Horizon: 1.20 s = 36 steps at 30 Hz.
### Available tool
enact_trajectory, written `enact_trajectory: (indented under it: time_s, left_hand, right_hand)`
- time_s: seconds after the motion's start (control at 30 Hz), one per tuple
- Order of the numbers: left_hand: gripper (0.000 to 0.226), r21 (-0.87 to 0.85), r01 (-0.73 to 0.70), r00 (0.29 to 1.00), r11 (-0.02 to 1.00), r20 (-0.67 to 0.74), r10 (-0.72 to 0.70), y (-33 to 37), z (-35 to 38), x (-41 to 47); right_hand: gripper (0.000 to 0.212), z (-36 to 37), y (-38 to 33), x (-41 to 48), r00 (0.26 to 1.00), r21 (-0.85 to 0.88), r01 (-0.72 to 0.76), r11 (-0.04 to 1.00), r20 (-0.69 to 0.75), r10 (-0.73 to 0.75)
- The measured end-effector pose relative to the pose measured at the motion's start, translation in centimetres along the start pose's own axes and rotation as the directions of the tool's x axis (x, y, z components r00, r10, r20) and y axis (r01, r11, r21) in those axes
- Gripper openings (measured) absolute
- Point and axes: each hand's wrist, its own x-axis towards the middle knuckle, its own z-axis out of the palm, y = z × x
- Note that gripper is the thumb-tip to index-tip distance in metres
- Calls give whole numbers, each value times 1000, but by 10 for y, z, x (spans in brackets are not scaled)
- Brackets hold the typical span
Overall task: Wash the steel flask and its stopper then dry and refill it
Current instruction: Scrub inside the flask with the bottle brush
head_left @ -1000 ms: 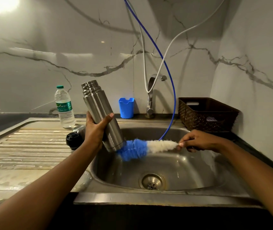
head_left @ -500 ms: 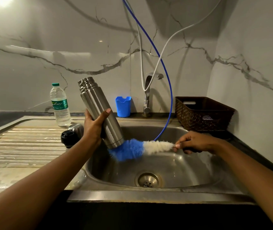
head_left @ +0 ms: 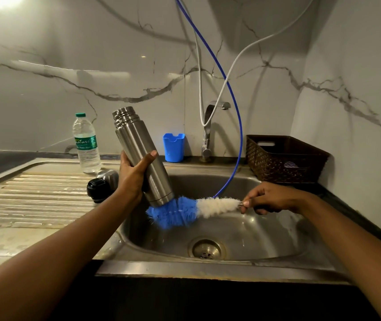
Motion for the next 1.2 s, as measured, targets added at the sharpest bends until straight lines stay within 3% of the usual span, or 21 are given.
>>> enact_trajectory:
  time_s: [0.17,0.33,0.5,0.67,0.83,0.97,1.1,1.2]
  left_hand:
    - [77,-64,60,998,996,-5,-60,-1,-2,3]
    - [69,2,11,1000,1000,-3,-11,-4,1,-1]
    - [77,-36,32,999,999,-40,-34,-2,-2,-1]
    - [73,39,-39,999,998,-22,40,-1,0,-6]
    - [84,13,-1,999,1000,-33,2,9,-5,-9]
    - [76,-6,22,1000,1000,-13,-23,16,-5,-8]
    - [65,-103,123,992,987,25,-121,23,2,-7]
    - [64,-8,108,992,994,59,-108,30,8,-9]
  right_hand:
    - [20,-12,9,-7,997,14,-39,999,-63,40]
    - [22,0,-3,0,1000,-10,-2,1000,17,2]
    - [21,-10,3,-10,997,1,-27,1000,-72,27]
    - [22,-2,-12,-9,1000,-13,21,1000,5,-21]
    - [21,-21,-1,-31,996,53,-84,995,-22,85]
    - [23,-25,-7,-45,981,29,-193,981,-29,194]
    - [22,-14,-12,-28,889,178,-291,940,-314,335]
    - [19,3,-18,-3,801,372,-203,906,-470,372]
